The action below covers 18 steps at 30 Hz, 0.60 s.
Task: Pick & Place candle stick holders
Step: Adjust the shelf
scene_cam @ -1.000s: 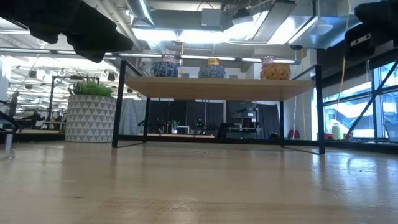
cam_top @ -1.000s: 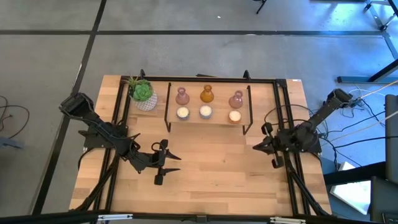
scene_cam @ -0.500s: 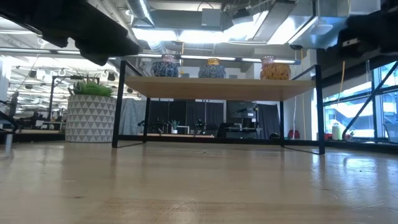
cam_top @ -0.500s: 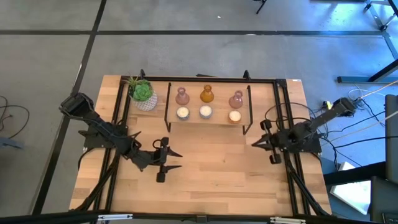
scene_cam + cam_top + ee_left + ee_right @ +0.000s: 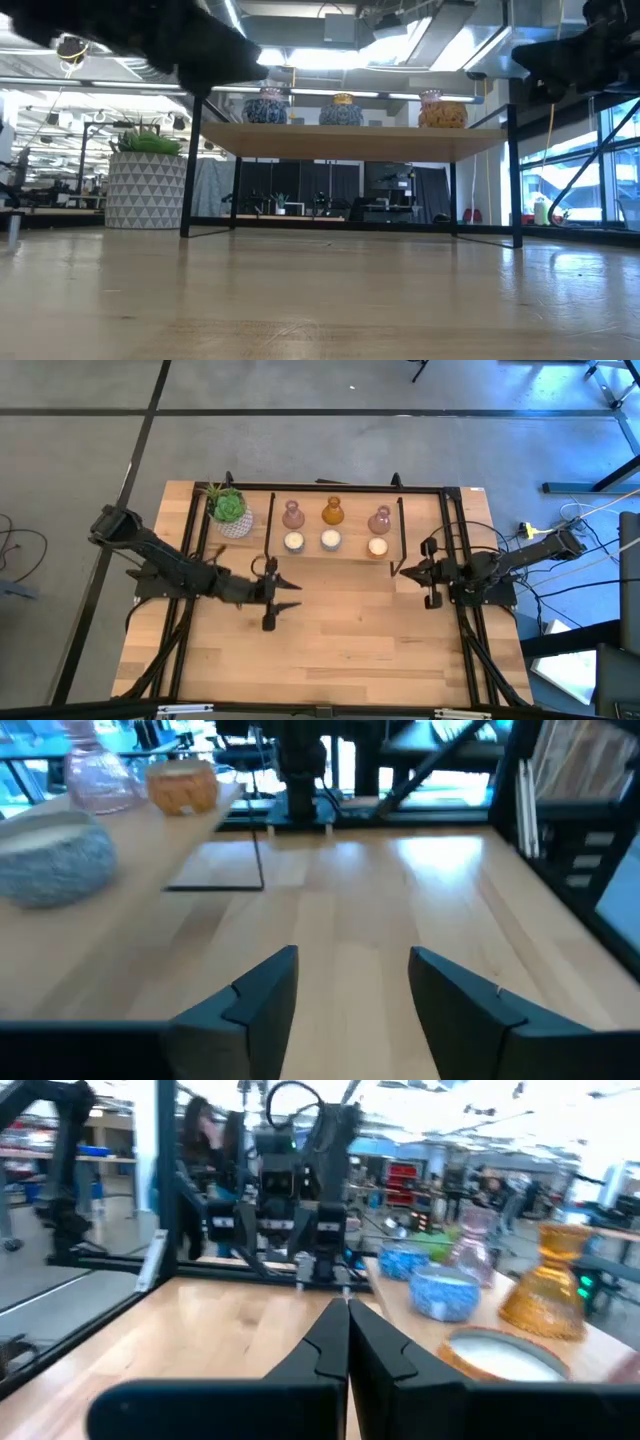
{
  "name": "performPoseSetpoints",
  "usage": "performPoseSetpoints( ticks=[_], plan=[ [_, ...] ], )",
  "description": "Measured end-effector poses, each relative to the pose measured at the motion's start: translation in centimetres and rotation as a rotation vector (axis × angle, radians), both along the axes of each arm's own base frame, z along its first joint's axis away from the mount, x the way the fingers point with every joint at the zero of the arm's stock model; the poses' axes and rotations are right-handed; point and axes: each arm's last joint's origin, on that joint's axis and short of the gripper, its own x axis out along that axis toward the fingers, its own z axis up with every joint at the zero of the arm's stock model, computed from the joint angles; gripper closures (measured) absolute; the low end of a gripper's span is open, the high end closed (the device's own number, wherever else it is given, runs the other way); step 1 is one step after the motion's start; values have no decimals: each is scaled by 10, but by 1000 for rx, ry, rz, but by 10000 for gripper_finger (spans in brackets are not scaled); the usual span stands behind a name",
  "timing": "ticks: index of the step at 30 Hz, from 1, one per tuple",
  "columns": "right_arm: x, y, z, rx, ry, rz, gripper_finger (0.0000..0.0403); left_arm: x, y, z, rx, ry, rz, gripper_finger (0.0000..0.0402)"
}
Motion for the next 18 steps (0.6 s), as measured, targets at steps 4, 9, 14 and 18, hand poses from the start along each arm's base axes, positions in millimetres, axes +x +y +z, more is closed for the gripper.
performPoseSetpoints(
  ticks=[4,9,14,18],
  plan=[
    [0,-2,-1,23,16,-60,401,-2,26,18,-61,-47,-46,257],
    [0,-2,-1,27,12,-69,401,-10,49,35,-46,-78,-103,372],
    [0,-2,-1,26,16,-68,400,-25,61,23,-46,-45,-161,399],
    [0,-2,-1,25,16,-63,400,-50,67,8,-84,-182,-197,399]
  ],
)
